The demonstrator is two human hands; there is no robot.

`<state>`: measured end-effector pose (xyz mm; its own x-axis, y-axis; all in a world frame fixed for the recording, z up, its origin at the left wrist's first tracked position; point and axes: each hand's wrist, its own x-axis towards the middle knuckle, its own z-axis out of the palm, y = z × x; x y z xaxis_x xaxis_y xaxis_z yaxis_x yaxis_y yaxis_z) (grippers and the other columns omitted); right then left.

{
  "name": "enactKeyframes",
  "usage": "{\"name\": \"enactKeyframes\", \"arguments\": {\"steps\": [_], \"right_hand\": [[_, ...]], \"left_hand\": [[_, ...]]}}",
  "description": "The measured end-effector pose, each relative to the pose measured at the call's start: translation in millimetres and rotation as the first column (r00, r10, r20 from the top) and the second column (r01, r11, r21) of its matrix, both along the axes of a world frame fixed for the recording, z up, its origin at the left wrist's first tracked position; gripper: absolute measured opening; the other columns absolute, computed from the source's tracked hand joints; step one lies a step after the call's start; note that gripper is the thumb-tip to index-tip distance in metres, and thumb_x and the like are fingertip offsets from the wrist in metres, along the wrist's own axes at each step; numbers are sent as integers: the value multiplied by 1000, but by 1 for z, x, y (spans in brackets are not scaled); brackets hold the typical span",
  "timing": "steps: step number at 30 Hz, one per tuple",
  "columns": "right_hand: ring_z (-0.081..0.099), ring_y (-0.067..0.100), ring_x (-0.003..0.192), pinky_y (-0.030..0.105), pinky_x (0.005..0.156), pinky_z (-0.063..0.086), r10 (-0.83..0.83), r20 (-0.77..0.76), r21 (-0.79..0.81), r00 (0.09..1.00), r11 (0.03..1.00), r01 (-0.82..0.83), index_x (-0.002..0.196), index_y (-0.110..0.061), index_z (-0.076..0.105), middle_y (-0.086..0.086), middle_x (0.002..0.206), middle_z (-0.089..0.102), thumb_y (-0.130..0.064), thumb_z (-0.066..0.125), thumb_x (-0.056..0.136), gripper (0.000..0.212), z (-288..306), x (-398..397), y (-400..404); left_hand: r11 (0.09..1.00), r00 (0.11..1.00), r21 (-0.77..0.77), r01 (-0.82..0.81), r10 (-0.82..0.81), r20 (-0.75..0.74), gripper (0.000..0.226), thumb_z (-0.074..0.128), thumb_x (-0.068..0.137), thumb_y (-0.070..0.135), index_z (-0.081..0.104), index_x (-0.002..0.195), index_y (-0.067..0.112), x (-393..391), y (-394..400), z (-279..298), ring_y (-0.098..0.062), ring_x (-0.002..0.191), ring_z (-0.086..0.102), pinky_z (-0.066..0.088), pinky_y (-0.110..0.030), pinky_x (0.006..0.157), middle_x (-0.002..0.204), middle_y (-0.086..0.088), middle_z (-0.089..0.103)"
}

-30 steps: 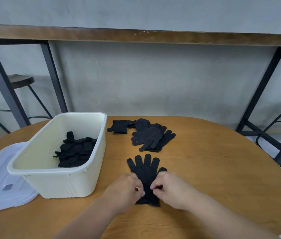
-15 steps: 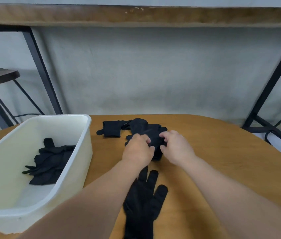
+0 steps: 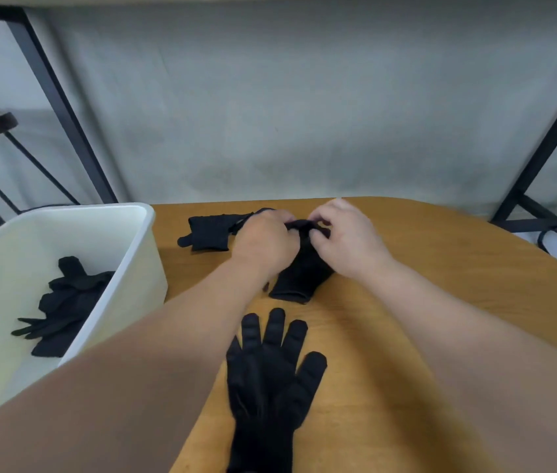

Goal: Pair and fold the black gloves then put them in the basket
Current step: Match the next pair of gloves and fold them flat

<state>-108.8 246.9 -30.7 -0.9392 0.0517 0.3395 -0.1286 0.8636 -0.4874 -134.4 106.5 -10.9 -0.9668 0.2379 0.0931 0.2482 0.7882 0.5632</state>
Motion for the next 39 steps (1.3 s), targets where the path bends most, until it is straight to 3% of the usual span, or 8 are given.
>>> {"name": "enactKeyframes", "arguments": {"steps": [5,8,14,20,26,30,35,39], "right_hand": [[67,12,87,26,80,50,-37,75,-359,997,931,61,96,-27,72,-9,91,73,-16,65,90,14,51,41,22],[65,2,67,21,71,54,54,105,-469,993,883,2,87,-25,71,-9,82,72,-13,66,91,14,83,69,24],[62,3,59,21,63,54,104,234,-339,967,941,-19,91,-21,73,-4,82,72,-17,63,93,10,128,111,8],[64,10,64,24,63,53,111,299,-372,948,928,8,93,-17,72,0,83,72,-17,63,93,9,144,137,-8],[73,21,71,25,62,59,226,284,-733,932,677,59,110,-4,61,15,95,70,-1,59,93,17,144,152,-37],[75,23,75,25,62,61,291,275,-839,917,539,81,109,5,58,22,92,72,5,52,96,15,146,157,-54],[64,17,69,24,58,52,132,337,-435,932,900,30,119,-14,63,6,91,70,-10,67,89,31,147,159,-56],[60,7,75,19,63,46,177,410,-317,895,947,-41,111,-27,68,-8,97,66,-19,74,83,30,143,158,-59]], "left_hand": [[947,970,315,-67,-13,244,21,59,83,18,68,96,4,20,-18,49,-21,73,59,46,-29,66,80,-7,66],[956,934,292,11,-113,338,22,66,85,23,68,98,6,45,-29,67,-18,77,62,46,-26,67,89,-7,70],[921,941,366,135,-235,243,23,72,85,25,69,107,18,84,-41,92,-6,93,62,46,-17,68,108,4,69],[914,972,375,152,-207,111,23,74,83,32,66,97,15,111,-51,109,-15,82,62,51,-29,75,91,1,66],[832,906,549,77,-289,311,46,61,89,48,67,107,5,137,-64,121,-13,76,65,56,-25,69,91,-4,69],[869,909,463,175,-324,263,29,70,86,32,70,101,7,138,-78,120,-17,63,46,39,-25,61,81,-4,62],[895,920,386,223,-324,221,15,67,89,16,73,102,18,131,-94,116,-18,70,55,51,-33,76,93,-7,72],[887,898,382,261,-368,240,16,66,89,15,73,103,17,127,-99,114,-9,60,57,47,-20,68,77,4,68]]}}
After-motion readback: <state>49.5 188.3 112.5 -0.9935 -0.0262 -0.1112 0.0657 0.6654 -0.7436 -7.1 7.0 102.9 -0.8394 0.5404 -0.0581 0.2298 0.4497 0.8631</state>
